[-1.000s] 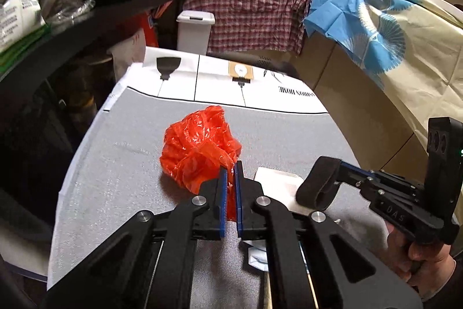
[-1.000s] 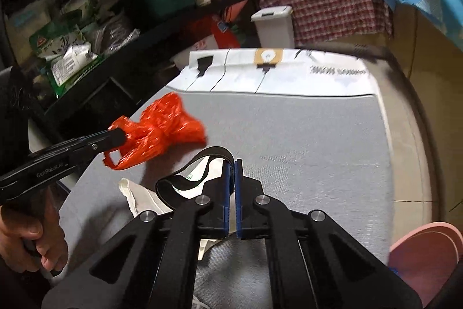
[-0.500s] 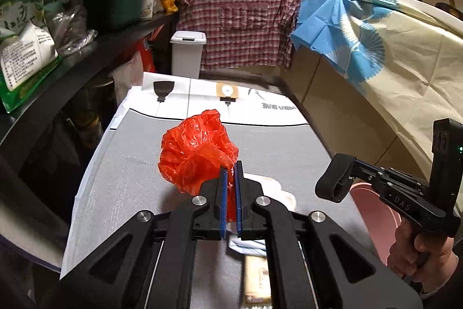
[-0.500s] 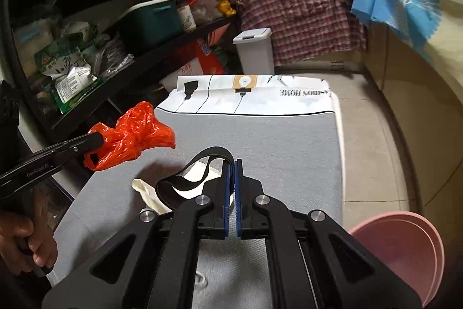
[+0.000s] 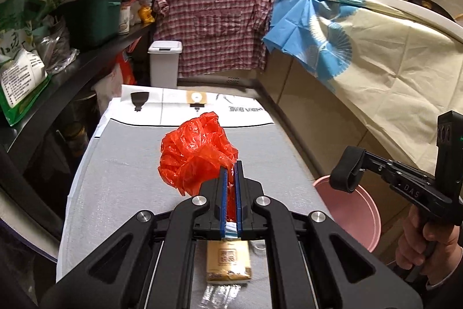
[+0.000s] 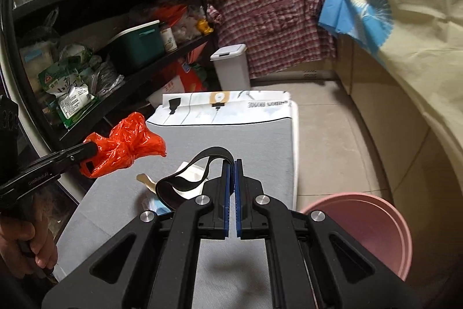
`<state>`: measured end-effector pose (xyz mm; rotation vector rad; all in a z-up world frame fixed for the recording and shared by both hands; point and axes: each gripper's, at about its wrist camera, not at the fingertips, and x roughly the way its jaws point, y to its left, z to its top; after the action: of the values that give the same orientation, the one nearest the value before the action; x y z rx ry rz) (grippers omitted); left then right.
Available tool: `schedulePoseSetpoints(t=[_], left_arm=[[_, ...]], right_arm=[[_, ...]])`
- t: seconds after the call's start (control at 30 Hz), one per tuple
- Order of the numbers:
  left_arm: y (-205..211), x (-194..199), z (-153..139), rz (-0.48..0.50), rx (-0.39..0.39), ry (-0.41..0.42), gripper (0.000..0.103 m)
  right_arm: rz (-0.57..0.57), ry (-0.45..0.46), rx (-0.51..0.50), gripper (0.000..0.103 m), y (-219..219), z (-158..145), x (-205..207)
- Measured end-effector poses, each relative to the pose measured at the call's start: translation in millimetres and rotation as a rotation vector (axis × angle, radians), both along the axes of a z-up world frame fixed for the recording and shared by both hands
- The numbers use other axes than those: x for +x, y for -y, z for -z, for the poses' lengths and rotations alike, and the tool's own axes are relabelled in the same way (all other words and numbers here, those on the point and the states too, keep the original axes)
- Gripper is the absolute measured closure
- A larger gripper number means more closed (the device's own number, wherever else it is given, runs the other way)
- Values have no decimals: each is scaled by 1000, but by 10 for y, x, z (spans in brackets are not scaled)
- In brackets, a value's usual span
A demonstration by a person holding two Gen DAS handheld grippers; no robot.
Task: Collect trash
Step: 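Carry the red bag with the left gripper while the right gripper carries the strapped item to the bin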
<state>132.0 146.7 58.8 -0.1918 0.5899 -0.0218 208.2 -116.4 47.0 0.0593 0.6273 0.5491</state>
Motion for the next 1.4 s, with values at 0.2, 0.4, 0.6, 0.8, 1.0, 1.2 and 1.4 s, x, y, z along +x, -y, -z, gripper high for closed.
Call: schedulePoseSetpoints(t=[0.2, 0.4, 0.6, 0.8, 1.0, 1.2, 1.4], left_arm=[[159, -77, -59, 35, 0, 13, 99], [341, -118, -92, 72, 6, 17, 99], [505, -159, -93, 101, 8, 17, 99], [673, -152, -64, 128, 20, 16, 99], [814, -106, -32, 150, 26, 14, 99], [992, -53, 29, 181, 39, 4, 99], [1138, 12, 80, 203, 46, -5, 99]], right_arm=[[31, 22, -4, 100, 216, -126, -169], [64, 41, -11, 100, 451, -202, -320], [109, 52, -19, 100, 700, -193, -390], [162, 57, -12, 100, 928, -150, -397], [214, 47, -12, 100, 1123, -23, -387], [264, 37, 15, 100, 1327, 39, -349], [304, 34, 25, 100, 1442, 66, -325]])
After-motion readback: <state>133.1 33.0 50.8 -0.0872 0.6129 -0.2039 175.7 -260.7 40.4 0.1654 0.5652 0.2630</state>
